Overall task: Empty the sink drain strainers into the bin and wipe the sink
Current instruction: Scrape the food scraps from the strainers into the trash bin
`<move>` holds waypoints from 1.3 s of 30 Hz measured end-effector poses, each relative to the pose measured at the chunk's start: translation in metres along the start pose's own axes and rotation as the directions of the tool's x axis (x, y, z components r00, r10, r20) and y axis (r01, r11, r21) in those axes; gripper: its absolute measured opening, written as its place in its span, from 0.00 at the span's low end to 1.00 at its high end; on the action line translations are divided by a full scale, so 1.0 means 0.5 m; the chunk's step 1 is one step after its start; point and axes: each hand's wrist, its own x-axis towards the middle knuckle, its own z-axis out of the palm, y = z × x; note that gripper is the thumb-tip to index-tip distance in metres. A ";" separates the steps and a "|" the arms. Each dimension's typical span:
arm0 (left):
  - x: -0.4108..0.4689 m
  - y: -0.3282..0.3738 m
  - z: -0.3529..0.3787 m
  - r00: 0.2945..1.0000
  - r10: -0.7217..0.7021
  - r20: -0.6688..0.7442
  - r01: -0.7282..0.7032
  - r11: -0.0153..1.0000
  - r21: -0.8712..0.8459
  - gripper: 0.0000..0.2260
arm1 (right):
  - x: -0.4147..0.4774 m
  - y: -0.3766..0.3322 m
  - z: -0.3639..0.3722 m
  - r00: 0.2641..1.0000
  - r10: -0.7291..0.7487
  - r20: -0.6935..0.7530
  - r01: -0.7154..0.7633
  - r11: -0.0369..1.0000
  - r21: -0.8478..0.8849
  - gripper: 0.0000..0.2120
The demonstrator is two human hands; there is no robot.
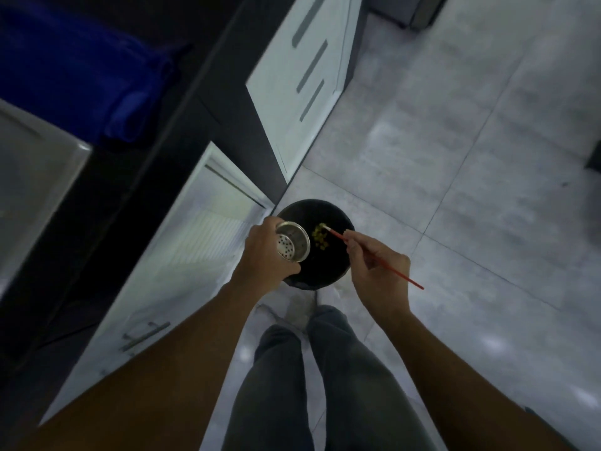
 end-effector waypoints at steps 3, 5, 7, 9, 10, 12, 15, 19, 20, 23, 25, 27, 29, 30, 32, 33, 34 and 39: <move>-0.047 0.027 -0.046 0.998 0.053 -0.036 -0.057 0.994 -0.097 0.42 | -0.007 -0.068 -0.025 0.997 -0.083 -0.001 0.083 0.996 -0.010 0.10; -0.078 0.045 -0.081 0.995 0.069 -0.069 -0.078 0.987 -0.138 0.43 | -0.012 -0.122 -0.039 0.990 -0.142 0.020 0.143 0.989 -0.028 0.10; -0.110 0.063 -0.124 0.990 0.063 -0.125 -0.083 0.983 -0.162 0.41 | -0.022 -0.181 -0.049 0.983 -0.173 0.061 0.177 0.982 -0.059 0.11; -0.142 0.077 -0.173 0.976 0.066 -0.209 -0.104 0.978 -0.178 0.38 | -0.029 -0.241 -0.055 0.982 -0.145 0.122 0.158 0.982 -0.104 0.14; -0.160 0.082 -0.200 0.965 0.064 -0.256 -0.114 0.976 -0.187 0.36 | -0.032 -0.267 -0.056 0.978 -0.143 0.151 0.162 0.979 -0.124 0.15; -0.199 0.087 -0.256 0.938 0.033 -0.345 -0.112 0.971 -0.212 0.35 | -0.044 -0.320 -0.051 0.961 -0.183 0.208 0.207 0.973 -0.100 0.17; -0.262 0.078 -0.338 0.871 -0.017 -0.491 -0.138 0.950 -0.278 0.35 | -0.058 -0.403 -0.029 0.927 -0.323 0.190 0.329 0.944 0.000 0.11; -0.333 0.022 -0.437 0.757 -0.101 -0.646 -0.145 0.938 -0.316 0.35 | -0.066 -0.497 0.043 0.734 -0.666 0.131 0.653 0.746 0.133 0.13; -0.349 0.004 -0.460 0.733 -0.128 -0.668 -0.137 0.934 -0.329 0.35 | -0.065 -0.519 0.067 0.689 -0.712 0.135 0.692 0.702 0.172 0.13; -0.385 -0.063 -0.520 0.658 -0.199 -0.726 -0.100 0.933 -0.347 0.35 | -0.075 -0.579 0.147 0.575 -0.799 0.175 0.758 0.601 0.253 0.13; -0.399 -0.111 -0.552 0.626 -0.236 -0.743 -0.059 0.936 -0.347 0.35 | -0.083 -0.606 0.203 0.503 -0.834 0.227 0.779 0.551 0.298 0.14; -0.407 -0.160 -0.578 0.614 -0.288 -0.735 -0.012 0.928 -0.373 0.35 | -0.087 -0.627 0.261 0.451 -0.841 0.299 0.783 0.533 0.321 0.13; -0.409 -0.208 -0.599 0.620 -0.327 -0.713 0.022 0.916 -0.400 0.35 | -0.090 -0.643 0.320 0.410 -0.835 0.368 0.789 0.527 0.316 0.13; -0.408 -0.233 -0.607 0.625 -0.331 -0.707 0.027 0.915 -0.403 0.35 | -0.091 -0.649 0.349 0.388 -0.831 0.398 0.798 0.519 0.307 0.14; -0.406 -0.278 -0.620 0.629 -0.326 -0.706 0.025 0.916 -0.401 0.36 | -0.089 -0.659 0.405 0.342 -0.815 0.467 0.814 0.506 0.286 0.14; -0.404 -0.298 -0.626 0.630 -0.331 -0.702 0.025 0.913 -0.407 0.37 | -0.086 -0.662 0.431 0.323 -0.798 0.509 0.820 0.504 0.270 0.15; -0.402 -0.317 -0.632 0.635 -0.342 -0.693 0.028 0.907 -0.421 0.37 | -0.082 -0.663 0.455 0.308 -0.778 0.548 0.828 0.503 0.248 0.16; -0.362 -0.396 -0.644 0.687 -0.385 -0.616 0.078 0.882 -0.464 0.36 | -0.067 -0.670 0.554 0.315 -0.671 0.671 0.833 0.535 0.143 0.20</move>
